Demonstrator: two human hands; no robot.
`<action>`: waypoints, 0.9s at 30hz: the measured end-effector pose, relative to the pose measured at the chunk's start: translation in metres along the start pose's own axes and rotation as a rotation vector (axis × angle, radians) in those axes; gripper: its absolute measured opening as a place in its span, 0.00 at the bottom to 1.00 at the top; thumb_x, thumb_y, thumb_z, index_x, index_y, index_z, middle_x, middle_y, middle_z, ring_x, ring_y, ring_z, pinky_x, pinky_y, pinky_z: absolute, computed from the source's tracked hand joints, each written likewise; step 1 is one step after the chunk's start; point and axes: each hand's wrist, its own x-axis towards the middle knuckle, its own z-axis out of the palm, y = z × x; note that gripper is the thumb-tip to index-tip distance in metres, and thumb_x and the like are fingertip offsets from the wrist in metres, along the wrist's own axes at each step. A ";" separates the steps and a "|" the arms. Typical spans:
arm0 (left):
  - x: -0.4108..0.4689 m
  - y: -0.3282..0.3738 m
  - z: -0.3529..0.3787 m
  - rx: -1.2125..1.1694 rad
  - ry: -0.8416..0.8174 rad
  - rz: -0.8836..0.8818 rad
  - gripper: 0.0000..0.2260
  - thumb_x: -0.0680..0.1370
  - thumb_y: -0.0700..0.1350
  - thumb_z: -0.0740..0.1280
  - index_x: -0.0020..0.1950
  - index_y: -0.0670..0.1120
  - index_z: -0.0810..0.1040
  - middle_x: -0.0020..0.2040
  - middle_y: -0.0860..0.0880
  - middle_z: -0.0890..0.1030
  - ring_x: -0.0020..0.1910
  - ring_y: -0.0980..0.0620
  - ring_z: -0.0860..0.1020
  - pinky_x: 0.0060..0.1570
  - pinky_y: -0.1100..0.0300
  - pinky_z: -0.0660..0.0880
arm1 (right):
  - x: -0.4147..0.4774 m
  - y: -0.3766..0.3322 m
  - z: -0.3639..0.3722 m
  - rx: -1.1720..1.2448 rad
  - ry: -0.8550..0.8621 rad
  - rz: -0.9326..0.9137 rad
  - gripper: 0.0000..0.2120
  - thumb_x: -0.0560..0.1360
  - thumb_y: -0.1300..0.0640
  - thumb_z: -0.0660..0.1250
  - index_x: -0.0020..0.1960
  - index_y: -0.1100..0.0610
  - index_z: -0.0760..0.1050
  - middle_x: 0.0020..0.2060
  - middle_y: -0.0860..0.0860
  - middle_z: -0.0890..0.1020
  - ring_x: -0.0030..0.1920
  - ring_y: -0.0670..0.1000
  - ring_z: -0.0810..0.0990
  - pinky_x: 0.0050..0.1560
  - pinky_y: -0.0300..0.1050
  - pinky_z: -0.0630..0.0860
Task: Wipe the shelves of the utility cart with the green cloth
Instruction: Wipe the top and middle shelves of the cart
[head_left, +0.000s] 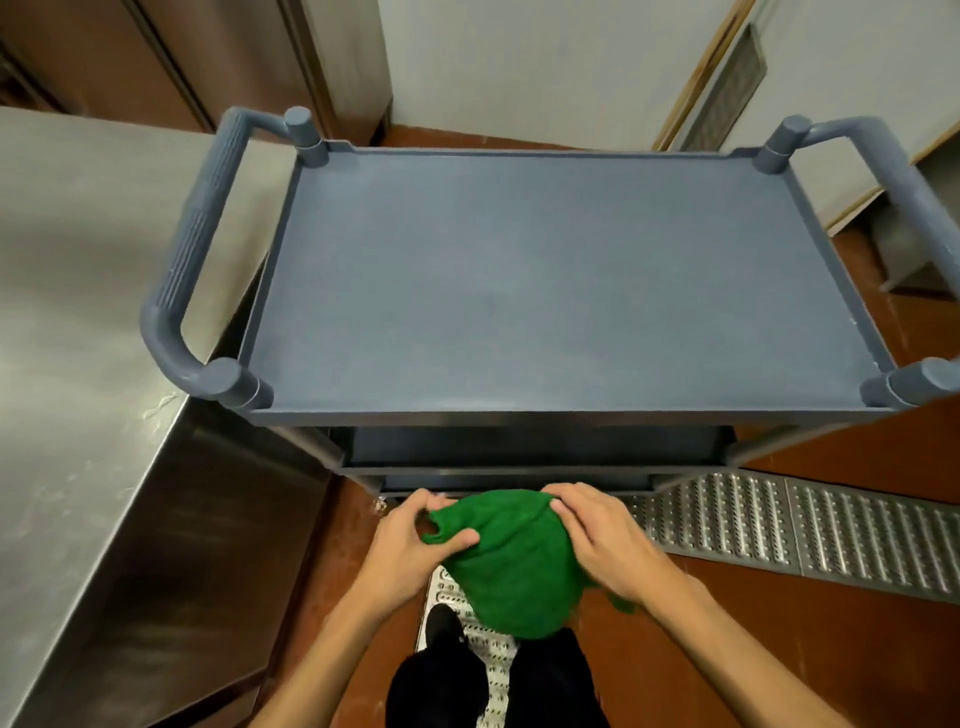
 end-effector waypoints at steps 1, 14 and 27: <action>0.008 -0.010 -0.001 -0.005 0.001 0.021 0.19 0.63 0.68 0.74 0.37 0.58 0.70 0.44 0.59 0.82 0.48 0.62 0.80 0.50 0.59 0.77 | 0.010 0.008 0.007 -0.021 -0.026 -0.017 0.19 0.82 0.45 0.50 0.63 0.51 0.74 0.50 0.48 0.79 0.51 0.46 0.78 0.57 0.46 0.74; 0.168 -0.124 0.005 -0.237 0.201 0.472 0.15 0.70 0.52 0.76 0.39 0.48 0.71 0.34 0.48 0.72 0.33 0.54 0.72 0.33 0.61 0.70 | 0.132 0.105 0.065 -0.554 -0.329 -0.048 0.32 0.65 0.28 0.68 0.65 0.41 0.70 0.58 0.40 0.76 0.59 0.44 0.76 0.55 0.35 0.73; 0.221 -0.161 -0.019 -0.350 0.427 0.555 0.09 0.75 0.45 0.68 0.46 0.43 0.86 0.42 0.42 0.87 0.36 0.47 0.86 0.35 0.58 0.82 | 0.220 0.170 0.111 -0.214 -0.022 -0.123 0.14 0.75 0.45 0.65 0.46 0.55 0.80 0.37 0.54 0.83 0.37 0.51 0.81 0.43 0.45 0.78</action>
